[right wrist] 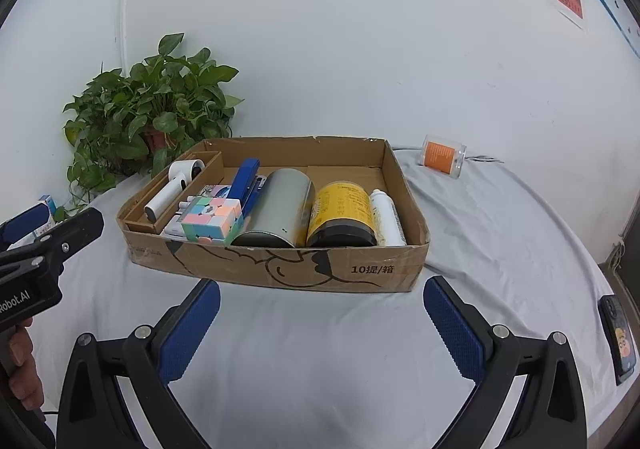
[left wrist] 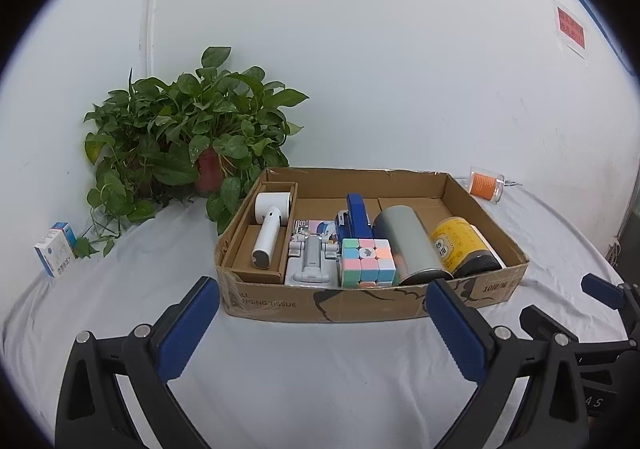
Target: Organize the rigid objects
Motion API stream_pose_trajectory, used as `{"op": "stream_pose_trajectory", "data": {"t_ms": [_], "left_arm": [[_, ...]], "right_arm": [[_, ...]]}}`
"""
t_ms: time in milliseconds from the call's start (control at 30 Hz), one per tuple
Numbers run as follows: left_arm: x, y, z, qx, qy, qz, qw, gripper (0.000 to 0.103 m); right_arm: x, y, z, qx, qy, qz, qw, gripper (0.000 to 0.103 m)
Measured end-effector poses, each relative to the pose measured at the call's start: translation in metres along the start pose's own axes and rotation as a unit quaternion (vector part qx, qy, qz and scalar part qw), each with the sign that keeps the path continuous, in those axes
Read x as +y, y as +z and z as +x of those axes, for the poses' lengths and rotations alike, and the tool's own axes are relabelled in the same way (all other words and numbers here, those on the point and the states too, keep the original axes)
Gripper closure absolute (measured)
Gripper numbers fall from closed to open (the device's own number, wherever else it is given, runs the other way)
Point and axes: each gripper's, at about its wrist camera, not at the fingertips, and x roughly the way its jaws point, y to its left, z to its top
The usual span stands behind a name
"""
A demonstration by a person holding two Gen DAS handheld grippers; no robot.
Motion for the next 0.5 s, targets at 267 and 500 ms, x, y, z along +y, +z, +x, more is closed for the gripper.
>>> {"op": "stream_pose_trajectory", "data": {"t_ms": [267, 500], "left_arm": [[0.005, -0.006, 0.006, 0.015, -0.001, -0.002, 0.9999, 0.001], [0.012, -0.011, 0.008, 0.021, 0.005, -0.005, 0.9998, 0.001]], "right_arm": [[0.005, -0.002, 0.008, 0.008, 0.003, -0.012, 1.000, 0.000], [0.010, -0.004, 0.014, 0.012, 0.004, -0.018, 1.000, 0.000]]}}
